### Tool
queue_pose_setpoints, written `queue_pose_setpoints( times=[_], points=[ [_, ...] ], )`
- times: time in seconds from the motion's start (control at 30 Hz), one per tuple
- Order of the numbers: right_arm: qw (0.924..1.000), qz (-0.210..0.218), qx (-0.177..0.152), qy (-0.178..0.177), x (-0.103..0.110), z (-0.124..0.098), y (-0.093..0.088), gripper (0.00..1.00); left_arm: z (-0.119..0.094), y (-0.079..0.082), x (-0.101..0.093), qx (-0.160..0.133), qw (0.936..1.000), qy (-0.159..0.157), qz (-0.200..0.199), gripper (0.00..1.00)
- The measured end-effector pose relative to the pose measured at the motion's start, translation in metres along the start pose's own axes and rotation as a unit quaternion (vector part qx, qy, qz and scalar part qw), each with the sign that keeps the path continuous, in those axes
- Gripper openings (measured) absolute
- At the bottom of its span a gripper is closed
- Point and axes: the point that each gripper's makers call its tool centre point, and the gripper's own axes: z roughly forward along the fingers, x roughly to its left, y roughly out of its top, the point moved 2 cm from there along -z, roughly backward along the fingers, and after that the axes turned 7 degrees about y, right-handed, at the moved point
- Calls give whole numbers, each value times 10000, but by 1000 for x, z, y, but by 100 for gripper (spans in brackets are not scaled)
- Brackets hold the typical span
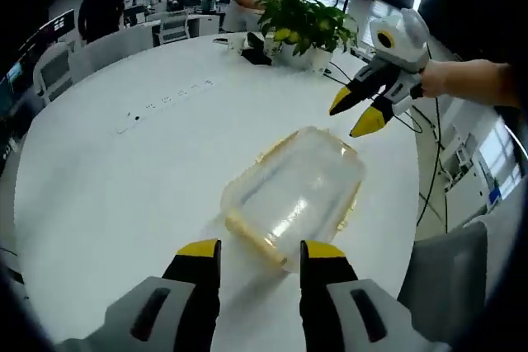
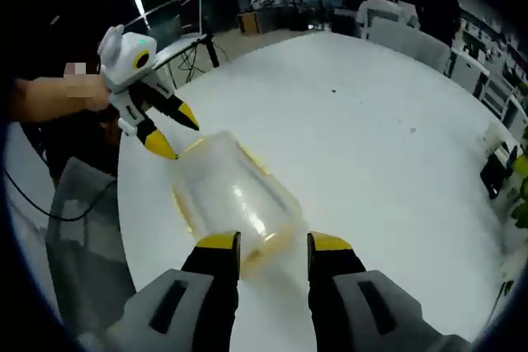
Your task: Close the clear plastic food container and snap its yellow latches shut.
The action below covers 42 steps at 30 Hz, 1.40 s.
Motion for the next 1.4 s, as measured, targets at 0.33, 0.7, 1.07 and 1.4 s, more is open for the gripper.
queue_pose_setpoints(
  times=[0.33,0.7,1.07,1.4],
  points=[
    [9985,470,-285,-15,7,7,-11,27,2,-8,-2,-233,9962,95,-836,30],
    [9962,753,-439,-6,12,12,-18,25,3,-8,-6,-342,9928,69,-1149,28],
    [9937,973,-556,25,13,16,-23,21,5,-10,-11,-516,9844,-110,-1680,25],
    [9846,1527,-840,138,12,19,-24,22,8,-11,-14,-660,9750,-322,-2099,20]
  ],
)
